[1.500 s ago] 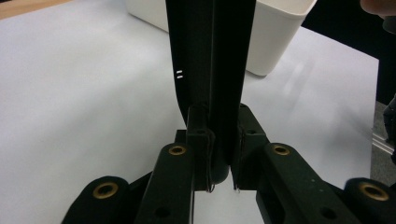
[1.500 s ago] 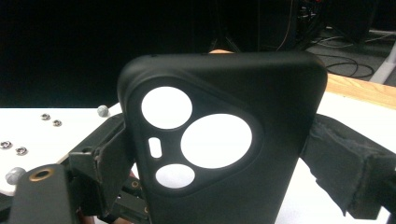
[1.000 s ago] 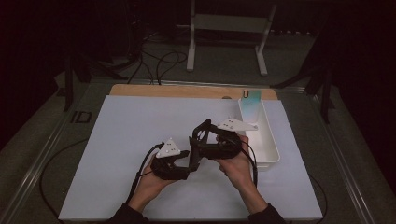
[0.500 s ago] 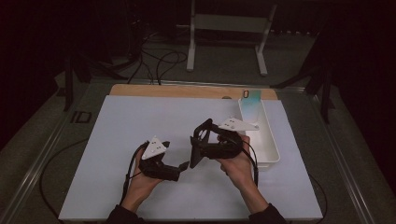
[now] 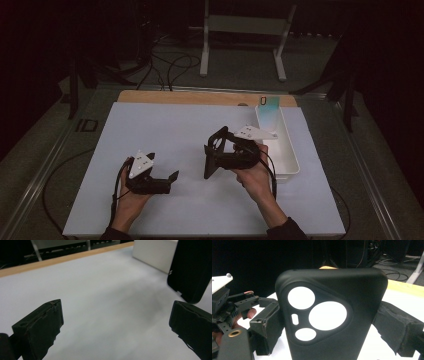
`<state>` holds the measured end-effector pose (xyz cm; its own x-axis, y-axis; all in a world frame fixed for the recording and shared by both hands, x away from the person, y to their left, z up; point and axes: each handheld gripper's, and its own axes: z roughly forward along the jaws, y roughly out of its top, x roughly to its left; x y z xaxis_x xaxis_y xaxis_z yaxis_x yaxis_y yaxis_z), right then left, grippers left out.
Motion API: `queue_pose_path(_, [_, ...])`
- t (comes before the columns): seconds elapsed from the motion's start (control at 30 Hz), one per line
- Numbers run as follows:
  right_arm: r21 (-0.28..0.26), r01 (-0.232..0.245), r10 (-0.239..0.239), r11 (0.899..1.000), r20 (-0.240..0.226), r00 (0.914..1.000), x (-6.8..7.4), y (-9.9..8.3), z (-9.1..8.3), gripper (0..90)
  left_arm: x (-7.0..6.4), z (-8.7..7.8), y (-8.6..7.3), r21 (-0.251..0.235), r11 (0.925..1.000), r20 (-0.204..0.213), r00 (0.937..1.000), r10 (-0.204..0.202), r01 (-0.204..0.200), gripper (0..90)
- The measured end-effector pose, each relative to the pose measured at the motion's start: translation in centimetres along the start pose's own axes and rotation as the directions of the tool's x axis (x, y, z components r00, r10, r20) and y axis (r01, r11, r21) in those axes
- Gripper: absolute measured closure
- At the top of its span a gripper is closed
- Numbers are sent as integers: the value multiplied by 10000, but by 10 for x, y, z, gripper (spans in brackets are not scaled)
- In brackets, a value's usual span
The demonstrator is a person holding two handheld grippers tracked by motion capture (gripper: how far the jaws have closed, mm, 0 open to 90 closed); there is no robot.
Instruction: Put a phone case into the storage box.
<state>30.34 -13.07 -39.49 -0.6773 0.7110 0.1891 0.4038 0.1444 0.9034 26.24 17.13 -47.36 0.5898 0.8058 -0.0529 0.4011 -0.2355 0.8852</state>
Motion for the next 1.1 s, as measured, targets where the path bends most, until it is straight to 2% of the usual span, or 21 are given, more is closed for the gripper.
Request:
queue_pose_path(0.13, [-41, 22, -22, 10000, 22, 10000, -1, 2, -1, 135, 8, -9, -10, 50, 10000, -396, 9992, 9, -7, 0])
queue_pose_path(0.23, [-71, 25, -24, 10000, 69, 10000, -2, 4, -2, 135, 10, -14, -16, 134, 9998, -663, 9977, 165, -157, 0])
queue_pose_path(0.33, [-89, 34, -34, 10000, 75, 10000, -2, 4, -2, 135, 10, -14, -16, 134, 9998, -663, 9977, 165, -157, 0])
queue_pose_path(0.37, [-89, 34, -34, 10000, 75, 10000, -2, 4, -2, 135, 14, -21, -23, 240, 9995, -925, 9955, 204, -182, 0])
queue_pose_path(0.57, [-140, 53, -51, 9999, 152, 9999, -3, 6, -3, 135, 19, -29, -33, 298, 9995, -1222, 9925, 107, -71, 0])
queue_pose_path(0.97, [-225, 74, -69, 9997, 237, 9997, -5, 8, -6, 135, 24, -35, -42, 124, 9999, -1390, 9903, 65, -48, 0])
queue_pose_path(1.1, [-188, 66, -61, 9998, 267, 9996, -6, 10, -5, 135, 24, -33, -43, 226, 9997, -1375, 9905, 95, -65, 0])
